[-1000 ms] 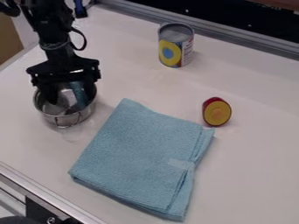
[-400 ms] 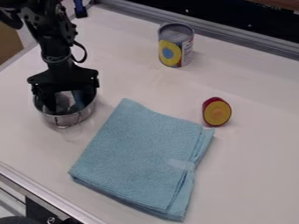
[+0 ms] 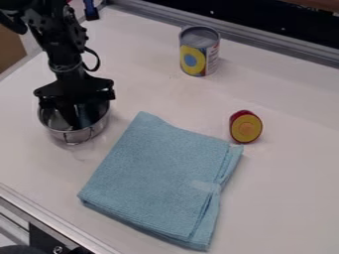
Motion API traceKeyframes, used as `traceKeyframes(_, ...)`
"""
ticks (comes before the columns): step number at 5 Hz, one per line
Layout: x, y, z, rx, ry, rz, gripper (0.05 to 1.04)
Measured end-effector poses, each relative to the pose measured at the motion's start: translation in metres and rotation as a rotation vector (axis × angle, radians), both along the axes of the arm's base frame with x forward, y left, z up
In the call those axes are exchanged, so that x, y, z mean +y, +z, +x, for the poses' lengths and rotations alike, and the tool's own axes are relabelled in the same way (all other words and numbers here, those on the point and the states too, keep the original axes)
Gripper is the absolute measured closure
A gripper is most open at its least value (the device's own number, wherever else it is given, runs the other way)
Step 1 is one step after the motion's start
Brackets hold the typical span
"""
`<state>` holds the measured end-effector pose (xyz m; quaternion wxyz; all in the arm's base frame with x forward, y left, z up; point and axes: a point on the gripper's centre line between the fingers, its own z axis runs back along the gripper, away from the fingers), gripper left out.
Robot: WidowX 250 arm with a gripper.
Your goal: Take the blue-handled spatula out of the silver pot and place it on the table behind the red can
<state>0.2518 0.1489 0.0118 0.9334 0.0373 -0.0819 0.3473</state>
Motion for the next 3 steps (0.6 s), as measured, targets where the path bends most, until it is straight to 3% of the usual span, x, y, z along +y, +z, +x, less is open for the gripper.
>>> traceKeyframes(1,0.003,0.002,0.002,-0.005,0.006,0.0,0.846)
traceKeyframes(3,0.012,0.019,0.008,0.037,0.054,-0.011,0.847)
